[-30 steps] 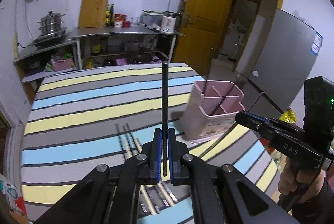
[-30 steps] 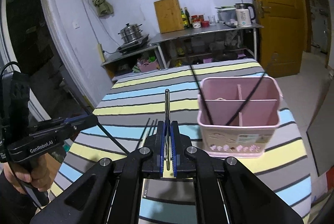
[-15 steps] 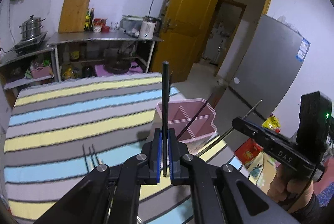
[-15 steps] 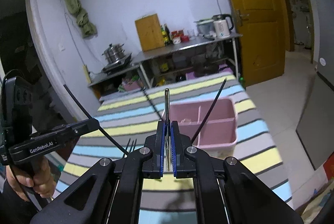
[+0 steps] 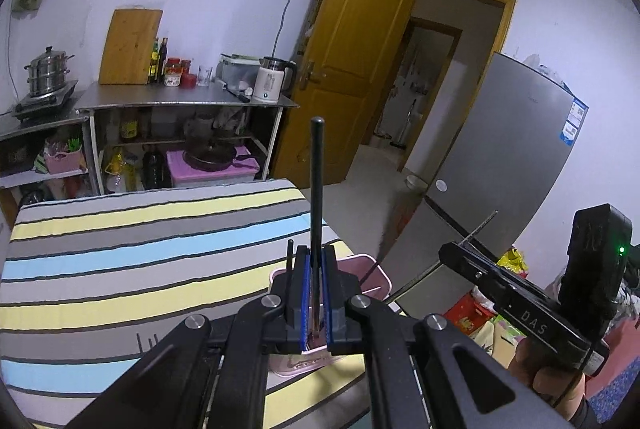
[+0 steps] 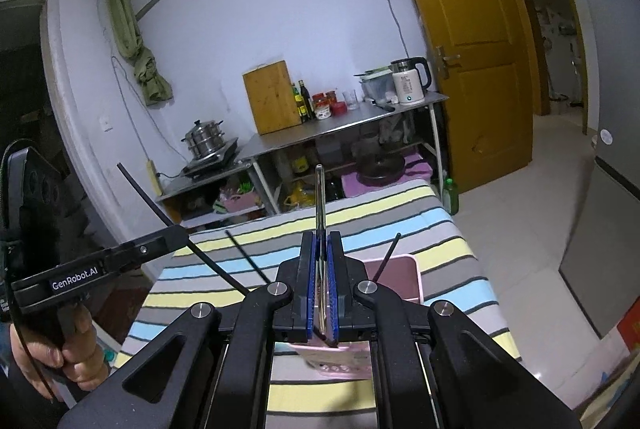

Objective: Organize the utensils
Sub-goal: 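Lower the chopstick into the caddy and open the right gripper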

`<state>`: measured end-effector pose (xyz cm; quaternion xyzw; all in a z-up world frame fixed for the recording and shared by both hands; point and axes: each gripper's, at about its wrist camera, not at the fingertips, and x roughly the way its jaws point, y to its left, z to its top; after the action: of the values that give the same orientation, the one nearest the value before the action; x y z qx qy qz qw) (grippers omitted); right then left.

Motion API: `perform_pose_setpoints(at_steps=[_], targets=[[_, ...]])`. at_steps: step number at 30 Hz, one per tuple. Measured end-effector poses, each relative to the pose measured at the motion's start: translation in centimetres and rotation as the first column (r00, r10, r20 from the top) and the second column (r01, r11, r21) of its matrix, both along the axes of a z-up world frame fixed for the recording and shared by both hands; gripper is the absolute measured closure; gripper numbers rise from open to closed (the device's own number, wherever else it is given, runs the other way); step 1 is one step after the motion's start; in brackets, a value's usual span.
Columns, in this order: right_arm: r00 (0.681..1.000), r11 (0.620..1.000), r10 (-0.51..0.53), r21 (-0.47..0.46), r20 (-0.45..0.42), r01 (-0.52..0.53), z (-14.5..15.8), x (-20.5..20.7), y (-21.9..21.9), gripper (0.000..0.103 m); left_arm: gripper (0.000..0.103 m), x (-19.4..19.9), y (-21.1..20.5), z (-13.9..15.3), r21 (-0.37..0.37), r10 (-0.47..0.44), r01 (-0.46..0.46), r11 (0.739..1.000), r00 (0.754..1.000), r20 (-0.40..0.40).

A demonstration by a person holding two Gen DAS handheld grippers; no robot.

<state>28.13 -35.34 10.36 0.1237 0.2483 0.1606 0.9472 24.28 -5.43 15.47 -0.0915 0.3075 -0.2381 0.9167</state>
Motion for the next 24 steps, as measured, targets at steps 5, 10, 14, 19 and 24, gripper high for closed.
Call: perform_pose_setpoints(at_steps=[5,10,14,19,24], targets=[[0.999,1.000,-0.002,-0.003,-0.051,0.002,-2.2,1.2,0.5,0.098,0.098,1.4,-0.6,-2.6,0.009,0.000,0.001,1.000,0.999,-0.049],[0.994,1.000,0.000,-0.013,-0.105,-0.001,-4.8,2.3,0.9,0.098,0.098,2.3,-1.0,-5.0,0.025,0.000,0.002,1.000,0.996,-0.084],[0.990,1.000,0.002,-0.020,-0.140,-0.004,-6.4,3.0,1.2,0.098,0.098,2.9,-1.2,-6.6,0.031,0.003,0.001,1.000,0.994,-0.112],[0.984,1.000,0.004,-0.029,-0.178,-0.009,-7.9,3.5,1.4,0.098,0.098,3.8,-1.3,-8.4,0.034,0.001,0.004,0.999,0.988,-0.152],[0.977,1.000,0.000,-0.028,-0.211,-0.007,-8.9,3.8,1.3,0.097,0.098,3.9,-1.3,-9.3,0.041,-0.002,0.009,0.999,0.987,-0.162]])
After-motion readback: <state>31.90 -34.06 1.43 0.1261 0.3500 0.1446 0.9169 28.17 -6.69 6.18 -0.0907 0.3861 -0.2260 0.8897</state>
